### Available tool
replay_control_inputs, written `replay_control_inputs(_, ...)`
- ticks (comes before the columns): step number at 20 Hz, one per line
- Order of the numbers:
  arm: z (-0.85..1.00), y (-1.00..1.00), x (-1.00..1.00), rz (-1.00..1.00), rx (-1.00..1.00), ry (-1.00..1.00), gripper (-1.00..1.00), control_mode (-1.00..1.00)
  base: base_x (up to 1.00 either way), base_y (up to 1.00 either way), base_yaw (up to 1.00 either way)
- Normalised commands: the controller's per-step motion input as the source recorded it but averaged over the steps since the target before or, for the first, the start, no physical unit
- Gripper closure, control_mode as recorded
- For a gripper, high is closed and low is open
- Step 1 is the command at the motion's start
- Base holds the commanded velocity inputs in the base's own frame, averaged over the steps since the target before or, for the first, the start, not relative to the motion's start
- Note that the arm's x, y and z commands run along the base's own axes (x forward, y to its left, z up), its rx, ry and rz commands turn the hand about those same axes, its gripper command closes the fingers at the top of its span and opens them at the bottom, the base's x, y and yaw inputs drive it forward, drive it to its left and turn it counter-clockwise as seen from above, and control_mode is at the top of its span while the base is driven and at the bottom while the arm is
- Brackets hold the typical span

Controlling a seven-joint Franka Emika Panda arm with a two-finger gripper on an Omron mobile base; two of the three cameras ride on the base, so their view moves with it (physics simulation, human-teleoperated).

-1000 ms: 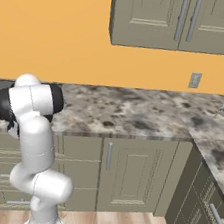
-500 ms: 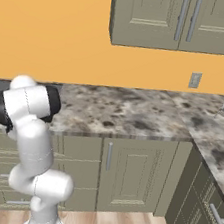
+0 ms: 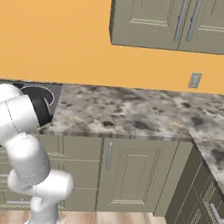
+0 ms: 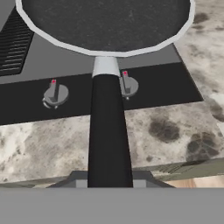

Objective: Move the pot and pan from the stove into the sink.

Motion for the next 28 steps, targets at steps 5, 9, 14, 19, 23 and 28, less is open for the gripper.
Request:
replay_control_inputs(5,0.2,0.0,0.0,0.0,0.0,0.01,1.0,-1.0,0.0,0.0,0.0)
replay_control_inputs(9,0.96,0.0,0.0,-0.01,0.01,0.05,1.0,-1.0,0.0,0.0,0.0)
replay_control_inputs(14,0.97,0.0,-0.03,0.0,0.0,0.05,1.0,-1.0,0.0,0.0,0.0)
replay_control_inputs(19,0.64,-0.09,-0.38,0.0,-0.01,0.01,1.0,-1.0,0.0,0.0,0.0)
replay_control_inputs(23,0.38,-0.18,-0.58,0.0,-0.02,0.0,1.0,-1.0,0.0,0.0,0.0)
replay_control_inputs(28,0.27,-0.3,-0.62,0.0,-0.02,0.0,1.0,-1.0,0.0,0.0,0.0)
